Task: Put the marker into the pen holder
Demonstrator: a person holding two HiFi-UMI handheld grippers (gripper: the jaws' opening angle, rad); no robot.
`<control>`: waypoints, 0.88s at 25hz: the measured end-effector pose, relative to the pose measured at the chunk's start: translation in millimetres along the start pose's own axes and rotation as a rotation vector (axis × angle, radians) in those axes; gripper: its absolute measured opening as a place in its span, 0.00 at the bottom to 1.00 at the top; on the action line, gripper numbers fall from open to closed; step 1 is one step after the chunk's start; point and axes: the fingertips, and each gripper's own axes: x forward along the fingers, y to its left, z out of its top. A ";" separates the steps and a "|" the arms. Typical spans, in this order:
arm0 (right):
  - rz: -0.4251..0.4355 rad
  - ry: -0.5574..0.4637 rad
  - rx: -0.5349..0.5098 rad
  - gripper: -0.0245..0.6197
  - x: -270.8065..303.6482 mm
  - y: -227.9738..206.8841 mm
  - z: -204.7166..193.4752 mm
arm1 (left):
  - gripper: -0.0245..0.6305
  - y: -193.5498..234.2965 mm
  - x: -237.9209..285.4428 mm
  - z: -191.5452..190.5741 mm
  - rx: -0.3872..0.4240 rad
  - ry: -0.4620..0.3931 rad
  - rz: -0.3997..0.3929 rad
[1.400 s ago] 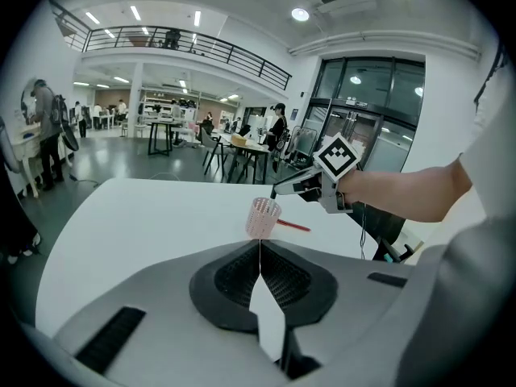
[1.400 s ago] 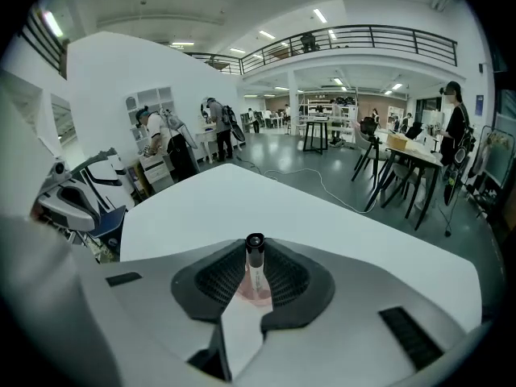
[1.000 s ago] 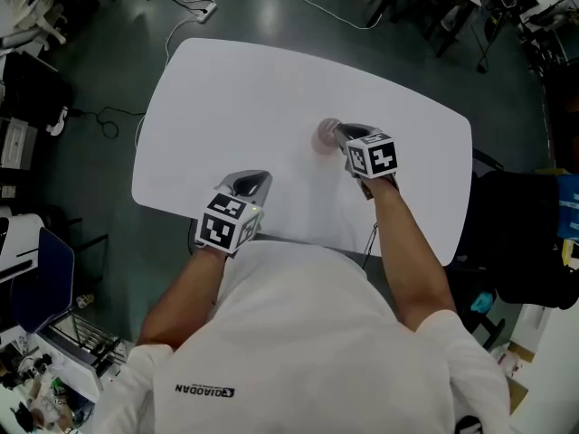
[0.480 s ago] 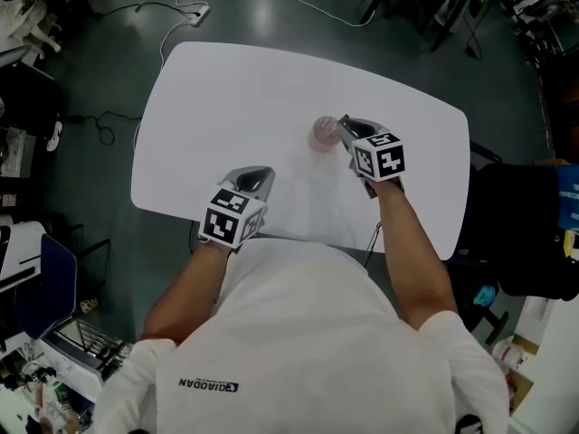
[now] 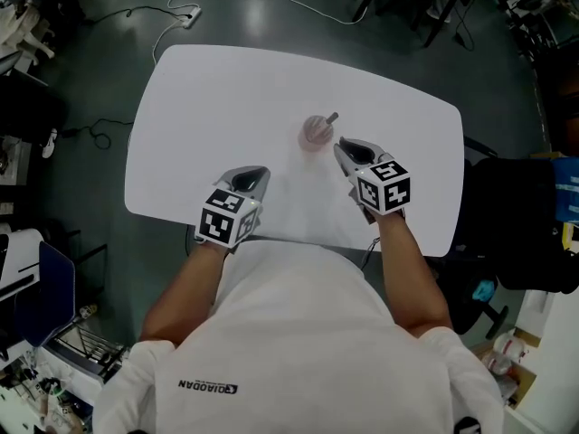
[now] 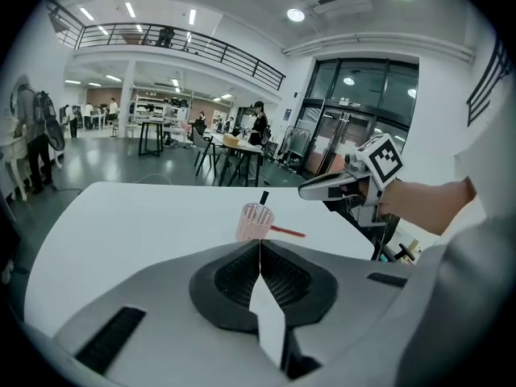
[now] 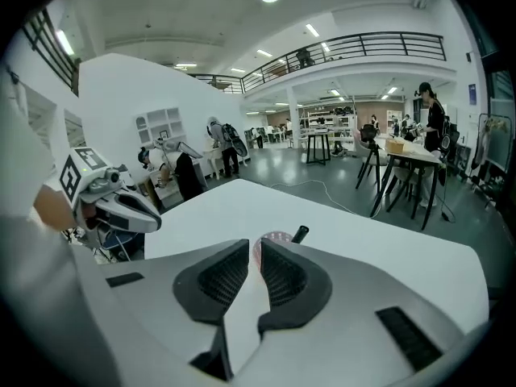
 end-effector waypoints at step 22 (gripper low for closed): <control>-0.085 0.262 0.120 0.07 -17.1 -45.4 -167.1 | 0.08 -7.3 40.1 -23.8 0.032 0.122 -0.007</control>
